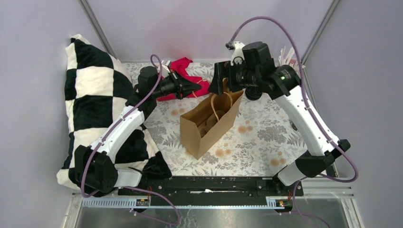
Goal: Pack the takeout coffee
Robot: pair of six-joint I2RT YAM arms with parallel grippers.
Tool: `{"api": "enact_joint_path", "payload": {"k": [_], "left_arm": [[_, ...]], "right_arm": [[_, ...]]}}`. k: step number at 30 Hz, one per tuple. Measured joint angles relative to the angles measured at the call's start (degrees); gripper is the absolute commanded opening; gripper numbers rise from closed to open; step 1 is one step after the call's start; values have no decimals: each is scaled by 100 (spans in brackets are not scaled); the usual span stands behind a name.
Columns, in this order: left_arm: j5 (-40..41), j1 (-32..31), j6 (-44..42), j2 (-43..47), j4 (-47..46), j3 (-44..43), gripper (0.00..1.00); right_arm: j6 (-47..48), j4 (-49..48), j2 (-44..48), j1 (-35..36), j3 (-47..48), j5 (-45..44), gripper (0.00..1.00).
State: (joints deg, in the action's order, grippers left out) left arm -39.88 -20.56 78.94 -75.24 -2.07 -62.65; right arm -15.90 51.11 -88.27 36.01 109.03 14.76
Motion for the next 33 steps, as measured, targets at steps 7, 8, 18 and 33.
{"api": "enact_joint_path", "payload": {"k": [7, 8, 18, 33], "left_arm": [[-166, 7, -789, -195, 525, -704, 0], [-249, 7, -911, -203, 560, -831, 0], [-1003, -280, -1445, -286, 258, -1342, 0], [-1652, -1644, -1545, -398, 55, -852, 0]], "right_arm": [[-133, 649, 35, 0, 940, -236, 100], [-151, 732, 55, 0, 979, -293, 100], [131, 1043, 1123, 0, -595, -1945, 99], [-435, -208, 3703, 0, -4065, -1672, 98]]}}
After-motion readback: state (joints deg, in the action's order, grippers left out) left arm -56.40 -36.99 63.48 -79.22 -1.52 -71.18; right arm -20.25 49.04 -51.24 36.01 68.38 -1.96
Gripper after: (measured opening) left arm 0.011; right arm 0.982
